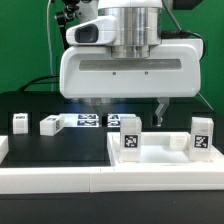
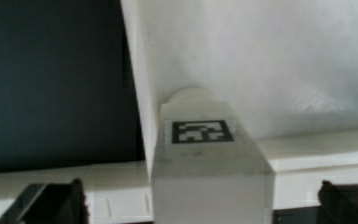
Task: Assemble square table
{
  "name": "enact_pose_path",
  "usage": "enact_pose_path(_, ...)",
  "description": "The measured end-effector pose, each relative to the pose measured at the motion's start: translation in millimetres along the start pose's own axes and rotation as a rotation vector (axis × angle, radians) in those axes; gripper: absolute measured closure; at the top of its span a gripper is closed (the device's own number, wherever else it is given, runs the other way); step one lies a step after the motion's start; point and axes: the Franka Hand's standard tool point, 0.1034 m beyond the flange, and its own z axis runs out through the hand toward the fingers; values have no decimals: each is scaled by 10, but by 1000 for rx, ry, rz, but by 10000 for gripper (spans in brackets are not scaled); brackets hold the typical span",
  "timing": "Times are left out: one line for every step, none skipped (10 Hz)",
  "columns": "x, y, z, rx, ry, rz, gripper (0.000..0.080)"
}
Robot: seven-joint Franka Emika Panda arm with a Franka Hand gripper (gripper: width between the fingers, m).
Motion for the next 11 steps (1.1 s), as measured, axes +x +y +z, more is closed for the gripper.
enact_pose_path(0, 16, -1, 1, 0, -31, 179)
enact_pose_path(0, 9, 0, 1, 0, -23, 179)
enact_pose_path(0, 10, 0, 1, 0, -23, 356)
enact_pose_path(1, 10, -1, 2, 0, -11, 515)
enact_pose_path(0, 9, 0, 2, 0, 4, 515)
enact_pose_path(1, 9, -1, 2, 0, 12, 511)
enact_pose_path(0, 9, 0, 2, 0, 52, 511)
enact_pose_path(-2, 7, 3, 5, 2, 147, 511)
enact_pose_path(-7, 6, 5, 7, 6, 247, 511)
enact_pose_path(-10, 0, 8, 10, 13, 380, 511)
enact_pose_path(-14, -2, 12, 16, 26, 489, 511)
